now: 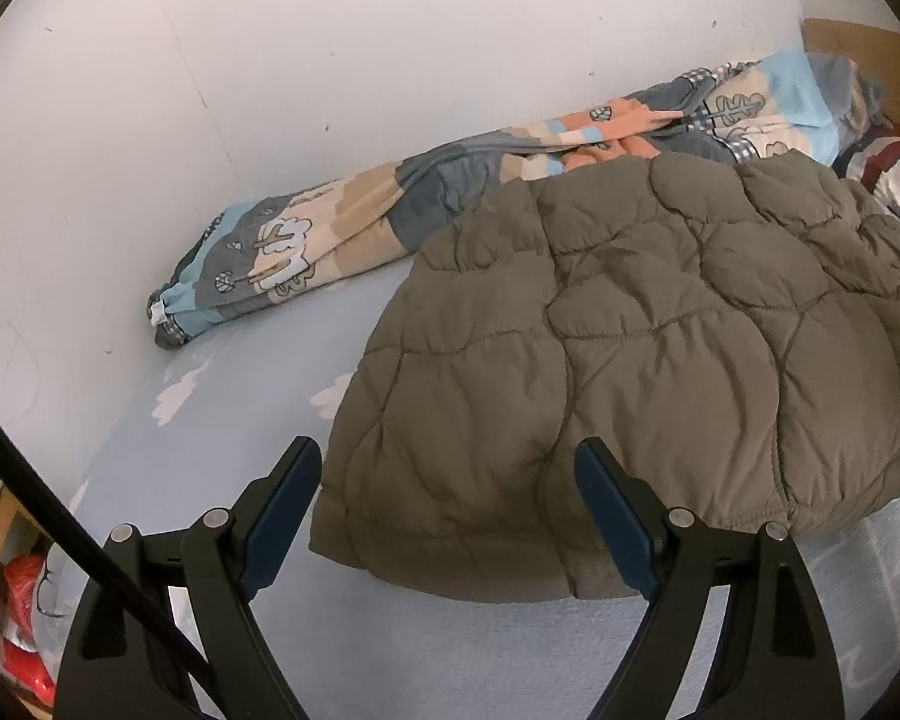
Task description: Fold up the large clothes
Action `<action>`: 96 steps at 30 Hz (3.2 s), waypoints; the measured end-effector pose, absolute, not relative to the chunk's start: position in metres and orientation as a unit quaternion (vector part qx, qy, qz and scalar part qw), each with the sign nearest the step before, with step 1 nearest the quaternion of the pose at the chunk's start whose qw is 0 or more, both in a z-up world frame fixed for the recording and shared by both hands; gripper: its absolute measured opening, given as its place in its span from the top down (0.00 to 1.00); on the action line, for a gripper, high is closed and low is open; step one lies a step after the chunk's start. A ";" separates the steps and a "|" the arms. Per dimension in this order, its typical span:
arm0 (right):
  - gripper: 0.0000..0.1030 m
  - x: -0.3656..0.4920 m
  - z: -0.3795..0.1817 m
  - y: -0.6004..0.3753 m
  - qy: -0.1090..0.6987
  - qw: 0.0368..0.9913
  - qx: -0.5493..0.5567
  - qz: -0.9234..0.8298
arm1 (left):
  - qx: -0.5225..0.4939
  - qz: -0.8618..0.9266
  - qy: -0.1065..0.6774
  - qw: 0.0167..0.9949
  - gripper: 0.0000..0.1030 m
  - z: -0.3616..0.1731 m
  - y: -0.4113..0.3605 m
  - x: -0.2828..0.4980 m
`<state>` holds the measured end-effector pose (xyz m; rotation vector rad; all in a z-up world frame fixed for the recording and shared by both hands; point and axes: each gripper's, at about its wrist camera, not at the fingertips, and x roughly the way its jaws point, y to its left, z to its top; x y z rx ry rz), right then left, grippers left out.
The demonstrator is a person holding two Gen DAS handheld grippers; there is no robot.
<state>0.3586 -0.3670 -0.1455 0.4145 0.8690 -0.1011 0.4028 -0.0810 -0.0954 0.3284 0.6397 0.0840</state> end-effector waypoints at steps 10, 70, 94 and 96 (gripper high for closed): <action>0.26 0.351 -0.143 -0.390 0.415 0.875 0.241 -0.067 | 0.030 0.026 0.397 0.917 0.16 -0.096 -0.030 0.428; 0.62 0.371 -0.131 -0.416 0.392 0.895 0.102 -0.186 | 0.006 0.023 0.382 0.924 0.53 -0.091 -0.016 0.464; 0.63 0.211 -0.055 -0.384 0.346 0.925 0.090 -0.133 | 0.003 -0.017 0.360 0.933 0.55 -0.027 0.006 0.284; 0.63 0.190 -0.058 -0.381 0.345 0.925 0.091 -0.131 | 0.007 -0.019 0.365 0.931 0.54 -0.035 0.005 0.268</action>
